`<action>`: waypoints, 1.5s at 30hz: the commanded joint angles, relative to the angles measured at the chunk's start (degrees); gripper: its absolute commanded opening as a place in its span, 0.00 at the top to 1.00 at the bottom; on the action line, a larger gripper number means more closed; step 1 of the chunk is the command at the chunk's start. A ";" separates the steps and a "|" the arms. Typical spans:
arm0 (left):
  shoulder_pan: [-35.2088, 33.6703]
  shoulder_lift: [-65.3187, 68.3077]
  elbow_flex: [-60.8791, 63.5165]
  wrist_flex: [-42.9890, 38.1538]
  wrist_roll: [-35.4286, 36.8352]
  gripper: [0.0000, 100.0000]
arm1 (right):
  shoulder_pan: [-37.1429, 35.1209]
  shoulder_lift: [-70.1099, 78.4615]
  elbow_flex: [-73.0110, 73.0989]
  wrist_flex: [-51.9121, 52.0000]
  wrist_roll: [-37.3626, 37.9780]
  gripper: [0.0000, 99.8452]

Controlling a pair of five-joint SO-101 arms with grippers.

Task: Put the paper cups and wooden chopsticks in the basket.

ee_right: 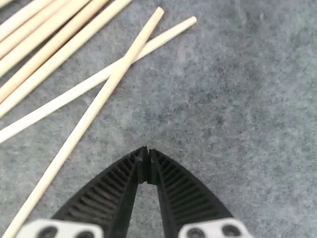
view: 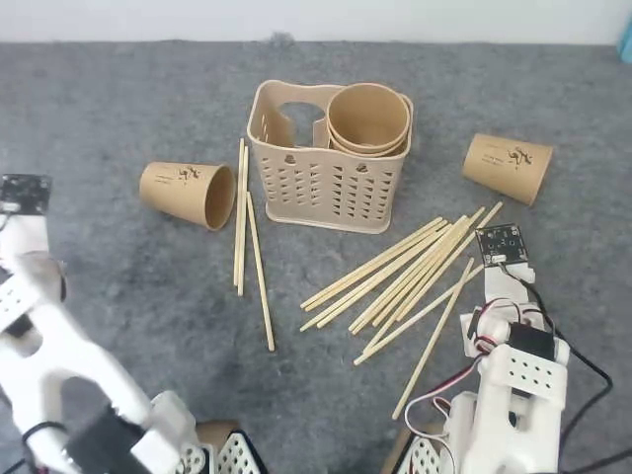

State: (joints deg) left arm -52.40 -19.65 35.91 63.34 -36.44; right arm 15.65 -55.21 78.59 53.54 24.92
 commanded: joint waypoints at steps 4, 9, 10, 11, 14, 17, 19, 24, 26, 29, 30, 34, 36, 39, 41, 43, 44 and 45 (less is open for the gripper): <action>3.87 -2.99 -18.68 17.41 10.37 0.99 | -0.22 -1.27 -0.26 0.31 0.26 0.99; 9.67 -2.99 -31.25 25.85 20.31 0.99 | -0.22 -1.27 -0.26 0.40 0.26 0.99; 11.25 -2.99 -33.71 27.16 22.15 0.99 | -0.22 -1.27 -0.26 0.40 0.26 0.99; 12.92 -2.99 -36.26 28.40 23.82 0.99 | -0.22 -1.27 -0.26 0.40 0.26 0.99; 18.46 -2.99 -45.41 32.53 29.45 0.99 | -0.22 -1.27 -0.26 0.40 0.35 0.99; 25.93 -2.90 -56.22 36.66 35.60 0.99 | -0.22 -1.27 -0.26 0.31 0.44 0.99; 32.53 -2.90 -62.29 37.10 39.91 0.99 | -0.22 -1.27 -0.26 0.31 0.53 0.99; 49.93 -2.37 -72.75 36.04 53.71 0.99 | -0.22 -1.27 -0.26 0.13 0.62 0.99; 56.44 -2.37 -73.54 31.65 57.49 0.99 | -0.31 -1.27 -0.26 0.13 0.62 0.99; 63.21 -2.29 -73.36 23.12 62.59 0.99 | -0.31 -1.27 -0.26 -0.04 0.62 0.99; 64.97 -2.29 -72.84 20.40 63.74 0.99 | -0.40 -1.27 -0.26 -0.04 0.62 0.99; 70.59 -2.29 -67.21 9.32 63.03 0.99 | -0.48 -1.27 -0.26 -0.13 0.62 0.99; 73.23 -2.29 -62.64 3.43 61.54 0.99 | -0.48 -1.27 -0.26 -0.22 0.62 0.99; 77.19 -2.20 -54.81 -4.13 57.67 0.99 | -0.48 -1.27 -0.26 -0.22 0.62 0.99; 78.42 -0.53 -49.89 -9.14 53.10 0.99 | -0.57 -1.27 -0.26 -0.31 0.62 0.99; 78.77 2.73 -46.90 -12.75 49.41 0.99 | -0.57 -1.27 -0.35 -0.31 0.62 0.99; 78.77 4.75 -46.55 -13.54 48.26 0.99 | -0.57 -1.27 -0.35 -0.31 0.62 0.99; 78.77 6.68 -46.46 -14.07 47.38 0.99 | -0.57 -1.27 -0.35 -0.31 0.62 0.99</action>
State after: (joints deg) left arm 25.76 -17.01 -11.38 53.49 14.64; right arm 15.65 -55.21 78.59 53.54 24.92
